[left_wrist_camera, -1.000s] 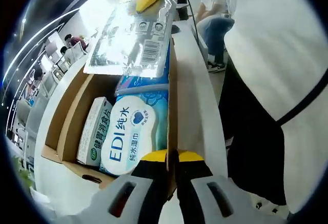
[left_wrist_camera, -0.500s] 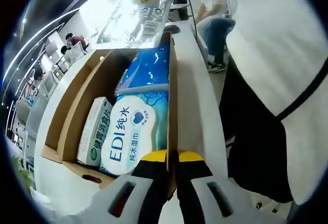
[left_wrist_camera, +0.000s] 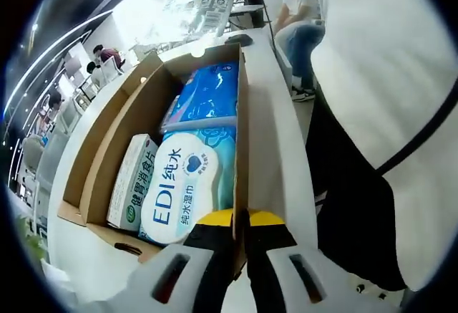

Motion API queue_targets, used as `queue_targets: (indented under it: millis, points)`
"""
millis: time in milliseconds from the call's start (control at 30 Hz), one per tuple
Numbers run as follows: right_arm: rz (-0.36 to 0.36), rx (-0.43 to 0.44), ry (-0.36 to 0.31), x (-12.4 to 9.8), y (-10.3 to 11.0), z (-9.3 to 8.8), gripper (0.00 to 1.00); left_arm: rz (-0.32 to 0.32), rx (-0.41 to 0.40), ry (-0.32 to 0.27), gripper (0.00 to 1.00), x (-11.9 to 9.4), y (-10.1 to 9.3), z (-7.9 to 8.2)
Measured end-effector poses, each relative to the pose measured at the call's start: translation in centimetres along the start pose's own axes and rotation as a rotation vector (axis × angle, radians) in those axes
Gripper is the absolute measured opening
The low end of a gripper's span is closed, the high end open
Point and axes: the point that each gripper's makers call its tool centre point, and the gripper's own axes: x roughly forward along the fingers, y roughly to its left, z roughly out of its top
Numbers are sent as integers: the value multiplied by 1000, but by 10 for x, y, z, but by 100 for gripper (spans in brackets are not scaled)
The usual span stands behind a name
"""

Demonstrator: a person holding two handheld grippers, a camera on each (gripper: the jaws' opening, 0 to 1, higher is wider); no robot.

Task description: Operate the shoe box by opening the lid, removing the specified soft item, and placing it in the target area until the item is outside and the box remains undamaged.

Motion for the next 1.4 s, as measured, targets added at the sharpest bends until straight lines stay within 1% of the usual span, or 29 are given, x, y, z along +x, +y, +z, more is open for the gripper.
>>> queue_targets:
  millis: [33,100,200,267,400,600,667,767,833,867,933,1000,1033,1267,1400]
  points:
    - [-3,10,-13,-1,0,0,0,1,-1,0,4,0,0,0]
    - [2,62,-29,-6,2,2,0,10,0,-2,4,0,0,0]
    - [17,52,-17,-13,8,4,0,14,5,-4,4,0,0,0]
    - [14,42,-13,-18,12,5,0,9,5,-4,4,-1,0,1]
    - [-19,24,-32,-28,8,10,0,0,5,-3,4,-1,0,2]
    - [-63,-12,-37,-53,2,12,0,-5,4,-1,4,-2,0,3]
    - [-85,-15,-31,-61,-3,10,0,-6,6,-1,4,-3,0,5]
    - [-139,-13,-32,-70,-15,7,0,-7,4,-1,4,-3,0,4]
    - [-151,-13,-34,-71,-18,6,0,-7,4,0,4,-2,0,3]
    - [-192,-23,-33,-73,-32,1,0,-7,4,-1,4,-2,0,3]
    - [-232,32,-10,-75,-43,-8,0,-6,6,-1,4,-3,0,3]
    - [-249,28,-9,-76,-49,-11,0,-5,5,-2,4,-2,0,3]
    - [-260,45,-3,-76,-51,-15,0,-4,6,-2,4,-2,0,3]
    - [-278,56,6,-70,-54,-17,0,-3,4,0,4,-2,0,2]
    - [-304,41,16,-66,-54,-17,0,-2,4,0,4,-1,0,1]
